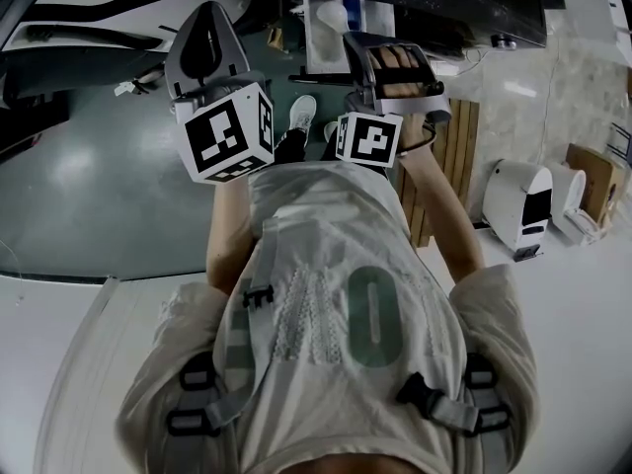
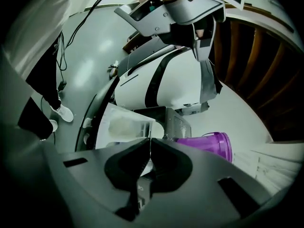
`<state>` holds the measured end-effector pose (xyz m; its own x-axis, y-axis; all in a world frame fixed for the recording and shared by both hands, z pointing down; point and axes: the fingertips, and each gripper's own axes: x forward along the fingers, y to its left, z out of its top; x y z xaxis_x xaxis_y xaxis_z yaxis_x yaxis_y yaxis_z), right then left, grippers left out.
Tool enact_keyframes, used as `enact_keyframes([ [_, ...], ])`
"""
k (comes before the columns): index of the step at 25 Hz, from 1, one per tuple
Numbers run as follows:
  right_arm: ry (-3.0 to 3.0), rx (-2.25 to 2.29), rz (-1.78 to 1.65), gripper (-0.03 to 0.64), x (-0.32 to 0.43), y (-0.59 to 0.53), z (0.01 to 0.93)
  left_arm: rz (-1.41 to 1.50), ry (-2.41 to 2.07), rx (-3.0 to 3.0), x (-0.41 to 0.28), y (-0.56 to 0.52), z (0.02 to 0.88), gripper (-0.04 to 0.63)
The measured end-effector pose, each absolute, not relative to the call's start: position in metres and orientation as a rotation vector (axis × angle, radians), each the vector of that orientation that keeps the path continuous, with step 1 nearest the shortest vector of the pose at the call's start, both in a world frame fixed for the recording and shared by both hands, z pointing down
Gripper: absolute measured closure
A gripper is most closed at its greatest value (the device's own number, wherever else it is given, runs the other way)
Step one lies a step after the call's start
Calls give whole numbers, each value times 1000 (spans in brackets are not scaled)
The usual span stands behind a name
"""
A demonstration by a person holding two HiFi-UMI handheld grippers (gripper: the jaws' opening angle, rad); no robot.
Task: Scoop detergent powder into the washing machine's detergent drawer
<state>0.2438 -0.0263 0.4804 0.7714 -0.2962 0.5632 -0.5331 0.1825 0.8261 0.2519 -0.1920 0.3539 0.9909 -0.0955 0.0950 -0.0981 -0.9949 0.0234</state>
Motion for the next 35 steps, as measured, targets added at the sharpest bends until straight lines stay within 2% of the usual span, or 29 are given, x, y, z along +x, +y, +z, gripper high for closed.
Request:
enact_keyframes([
  [16,-763,1485,172,606,249,-29,458,102,-132,3113,249,-185,339,574],
  [23,-822,1785,174,606,261,-40,409,6,-94,3121,256,-180,313,575],
  [35,-956,2669,198,606,288,-23,299,-142,10,3162,264,-160,265,574],
])
